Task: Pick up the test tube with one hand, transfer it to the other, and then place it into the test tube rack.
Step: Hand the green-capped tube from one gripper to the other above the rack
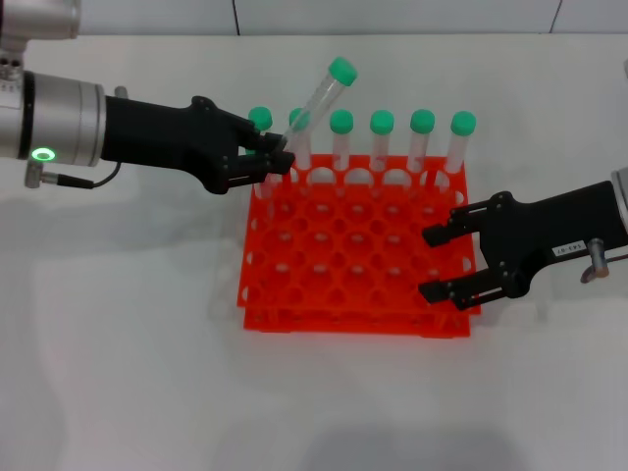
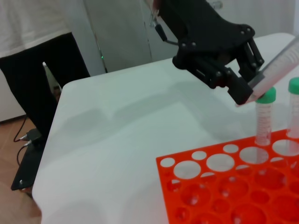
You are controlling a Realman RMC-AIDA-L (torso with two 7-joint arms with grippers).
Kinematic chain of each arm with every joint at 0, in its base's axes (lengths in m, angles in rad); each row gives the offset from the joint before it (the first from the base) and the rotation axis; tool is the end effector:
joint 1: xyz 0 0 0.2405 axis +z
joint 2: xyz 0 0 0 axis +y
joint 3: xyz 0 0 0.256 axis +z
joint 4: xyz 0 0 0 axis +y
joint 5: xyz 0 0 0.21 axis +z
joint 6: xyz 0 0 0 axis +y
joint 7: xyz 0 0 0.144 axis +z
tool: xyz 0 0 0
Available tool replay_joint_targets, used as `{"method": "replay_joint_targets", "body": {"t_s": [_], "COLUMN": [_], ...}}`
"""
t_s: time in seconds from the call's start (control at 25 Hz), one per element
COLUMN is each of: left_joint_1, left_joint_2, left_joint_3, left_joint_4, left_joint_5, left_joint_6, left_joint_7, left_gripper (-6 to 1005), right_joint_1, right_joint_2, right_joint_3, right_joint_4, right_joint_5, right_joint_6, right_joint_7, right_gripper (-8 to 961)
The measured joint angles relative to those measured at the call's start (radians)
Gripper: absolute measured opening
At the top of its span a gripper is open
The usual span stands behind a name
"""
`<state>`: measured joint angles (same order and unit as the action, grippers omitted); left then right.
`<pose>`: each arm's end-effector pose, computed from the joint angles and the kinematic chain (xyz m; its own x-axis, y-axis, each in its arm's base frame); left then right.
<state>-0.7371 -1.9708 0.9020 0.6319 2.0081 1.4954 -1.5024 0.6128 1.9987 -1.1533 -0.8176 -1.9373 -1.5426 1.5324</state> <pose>-0.2086 0.3845 0.0099 0.9149 0.2554 0.3126 0.3037 -0.9457 -0.1160 0.2076 0.3476 -0.0093 0.9577 -0.1861 -0.2195 -0.1954 -0.9805 -0.0212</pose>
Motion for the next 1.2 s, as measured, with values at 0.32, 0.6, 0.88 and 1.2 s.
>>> {"method": "replay_joint_targets", "body": {"t_s": [0.32, 0.6, 0.88, 1.2], "left_joint_1": [-0.052, -0.079, -0.075, -0.067], "left_joint_2": [-0.013, -0.028, -0.038, -0.054], "left_joint_3": [0.001, 0.002, 0.01, 0.01], "left_joint_4": [-0.061, -0.095, -0.093, -0.091], "left_joint_5": [0.012, 0.023, 0.023, 0.015], "left_joint_6": [-0.056, -0.078, -0.085, -0.086], "left_joint_7": [0.036, 0.058, 0.07, 0.119], "left_gripper": [194, 194, 194, 195], "right_joint_1": [0.002, -0.005, -0.043, -0.056], "right_joint_2": [0.003, 0.005, 0.009, 0.015], "right_joint_3": [0.057, 0.116, 0.204, 0.197], "right_joint_4": [0.0, -0.027, -0.033, 0.149], "right_joint_5": [0.011, 0.021, 0.147, 0.397], "right_joint_6": [-0.001, 0.007, -0.002, 0.025], "right_joint_7": [0.008, 0.07, 0.111, 0.017], "right_gripper": [723, 721, 720, 711]}}
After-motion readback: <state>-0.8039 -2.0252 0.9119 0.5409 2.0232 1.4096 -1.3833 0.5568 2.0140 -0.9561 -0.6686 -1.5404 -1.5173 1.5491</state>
